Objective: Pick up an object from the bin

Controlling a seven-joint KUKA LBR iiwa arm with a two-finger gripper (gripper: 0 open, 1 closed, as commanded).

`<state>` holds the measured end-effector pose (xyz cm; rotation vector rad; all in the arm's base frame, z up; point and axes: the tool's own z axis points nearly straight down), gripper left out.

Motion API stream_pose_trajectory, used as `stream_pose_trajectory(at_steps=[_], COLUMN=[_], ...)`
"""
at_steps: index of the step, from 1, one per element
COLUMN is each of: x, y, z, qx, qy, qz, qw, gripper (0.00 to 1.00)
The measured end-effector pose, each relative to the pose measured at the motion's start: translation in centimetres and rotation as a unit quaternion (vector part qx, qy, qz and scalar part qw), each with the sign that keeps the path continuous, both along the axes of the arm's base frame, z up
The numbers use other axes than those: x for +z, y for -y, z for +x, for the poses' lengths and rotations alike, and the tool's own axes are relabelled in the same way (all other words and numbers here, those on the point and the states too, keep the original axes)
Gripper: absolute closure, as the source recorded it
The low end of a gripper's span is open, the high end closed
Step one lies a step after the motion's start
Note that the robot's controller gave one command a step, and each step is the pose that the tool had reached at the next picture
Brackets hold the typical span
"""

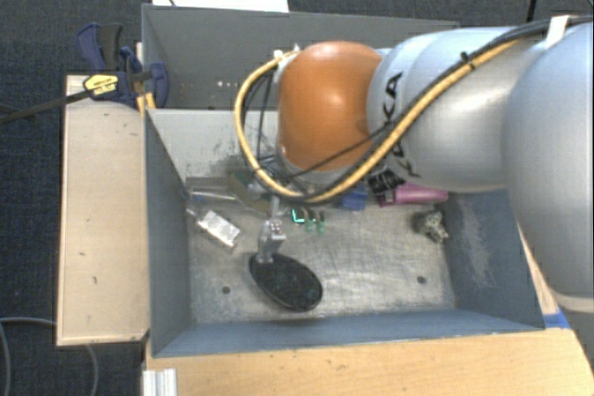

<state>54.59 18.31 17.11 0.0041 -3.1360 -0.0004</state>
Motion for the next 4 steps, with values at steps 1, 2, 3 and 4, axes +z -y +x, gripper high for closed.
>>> stream_pose_trajectory(at_steps=[1,2,3,4], x=[-6.8,-4.9,-9.6,-9.4], y=[4.1,4.4,6.3,6.2], z=[-1.2,-6.4,-5.4,-5.4], qx=[0.147,0.394,0.479,0.476], qy=[0.0114,0.0041,-0.0021,-0.0005], qz=[0.005,0.001,0.001,0.002], qw=[0.989,0.9193,0.8779,0.8793], gripper=[0.0,0.0,0.0,1.0])
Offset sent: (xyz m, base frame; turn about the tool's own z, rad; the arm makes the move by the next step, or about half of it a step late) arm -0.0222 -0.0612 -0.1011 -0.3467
